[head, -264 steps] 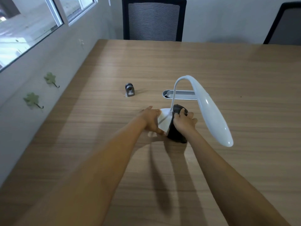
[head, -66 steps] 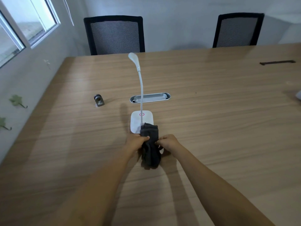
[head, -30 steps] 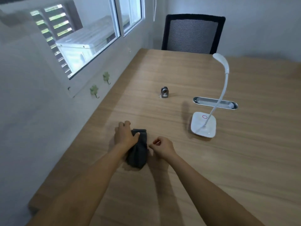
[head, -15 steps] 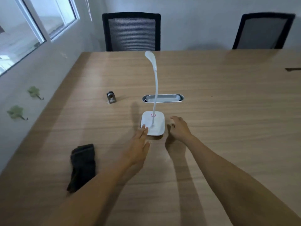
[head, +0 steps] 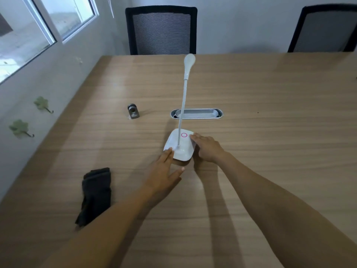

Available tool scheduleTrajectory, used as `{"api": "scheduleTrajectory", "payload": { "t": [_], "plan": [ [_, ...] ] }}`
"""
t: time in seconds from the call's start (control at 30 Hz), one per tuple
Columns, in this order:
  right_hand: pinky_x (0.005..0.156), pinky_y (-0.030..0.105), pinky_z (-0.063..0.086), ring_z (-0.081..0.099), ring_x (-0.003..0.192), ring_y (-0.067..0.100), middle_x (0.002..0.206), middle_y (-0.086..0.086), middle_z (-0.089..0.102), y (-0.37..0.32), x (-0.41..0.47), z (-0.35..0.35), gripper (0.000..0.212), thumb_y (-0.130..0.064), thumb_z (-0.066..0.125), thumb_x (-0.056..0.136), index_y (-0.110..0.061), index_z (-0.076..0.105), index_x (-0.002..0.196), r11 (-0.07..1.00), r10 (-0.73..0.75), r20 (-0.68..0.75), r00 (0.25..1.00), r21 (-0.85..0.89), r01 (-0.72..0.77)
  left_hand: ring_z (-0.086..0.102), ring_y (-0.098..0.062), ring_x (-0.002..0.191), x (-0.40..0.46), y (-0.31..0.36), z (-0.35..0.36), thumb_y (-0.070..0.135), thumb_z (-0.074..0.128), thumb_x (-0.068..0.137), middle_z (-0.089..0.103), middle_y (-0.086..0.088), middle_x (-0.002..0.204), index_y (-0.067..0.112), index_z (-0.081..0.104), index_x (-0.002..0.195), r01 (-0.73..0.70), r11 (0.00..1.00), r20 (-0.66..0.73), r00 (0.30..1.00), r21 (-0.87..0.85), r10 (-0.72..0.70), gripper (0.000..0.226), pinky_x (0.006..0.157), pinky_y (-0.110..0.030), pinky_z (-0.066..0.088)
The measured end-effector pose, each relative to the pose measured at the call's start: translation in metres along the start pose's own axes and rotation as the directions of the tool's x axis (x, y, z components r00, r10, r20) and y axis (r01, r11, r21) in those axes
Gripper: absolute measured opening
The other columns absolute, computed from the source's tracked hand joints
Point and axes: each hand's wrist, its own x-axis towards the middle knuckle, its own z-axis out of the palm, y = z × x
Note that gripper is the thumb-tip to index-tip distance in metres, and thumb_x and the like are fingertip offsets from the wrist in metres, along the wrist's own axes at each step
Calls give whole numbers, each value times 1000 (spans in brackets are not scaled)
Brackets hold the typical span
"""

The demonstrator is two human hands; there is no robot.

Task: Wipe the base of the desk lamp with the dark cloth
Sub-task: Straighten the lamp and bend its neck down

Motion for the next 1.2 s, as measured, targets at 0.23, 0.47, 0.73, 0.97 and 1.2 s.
{"api": "scheduleTrajectory", "payload": {
  "t": [0.23,0.47,0.73,0.97,1.2],
  "plan": [
    [98,46,42,42,120,37,146,7,40,-17,-30,19,53,-16,42,89,-23,37,141,1000,-1,-206,979,-23,-3,25,-24,145,23,-15,-15,58,45,89,33,-8,154,5,40,140,58,998,-7,998,23,-58,74,117,-41,29],
    [91,40,42,43,111,33,131,11,48,-40,-55,35,57,-8,42,80,-19,43,137,996,-66,-241,968,-81,47,21,-30,145,46,-42,-23,39,36,96,32,-10,154,15,35,144,83,991,28,996,105,-87,54,119,-44,23],
    [79,38,42,47,100,33,121,9,53,-69,-66,47,41,-9,43,81,-13,56,120,993,-108,-265,958,23,118,12,-31,148,66,-49,-36,34,35,97,21,-11,158,30,27,147,129,981,131,980,147,-149,51,120,-46,19],
    [107,43,39,41,128,36,145,13,40,-32,-43,26,50,-9,45,88,-12,42,138,960,44,-308,950,277,46,34,-31,139,19,-24,-19,28,35,98,31,-13,154,10,30,147,92,994,-69,993,-58,-96,52,112,-43,34],
    [114,42,34,31,141,26,158,4,26,-18,-44,30,63,-12,41,89,-20,24,149,991,-84,-129,988,97,97,31,-25,142,-7,-24,-2,36,36,99,30,-8,156,11,36,146,6,997,-53,999,-71,-10,53,114,-39,34]
  ]
}}
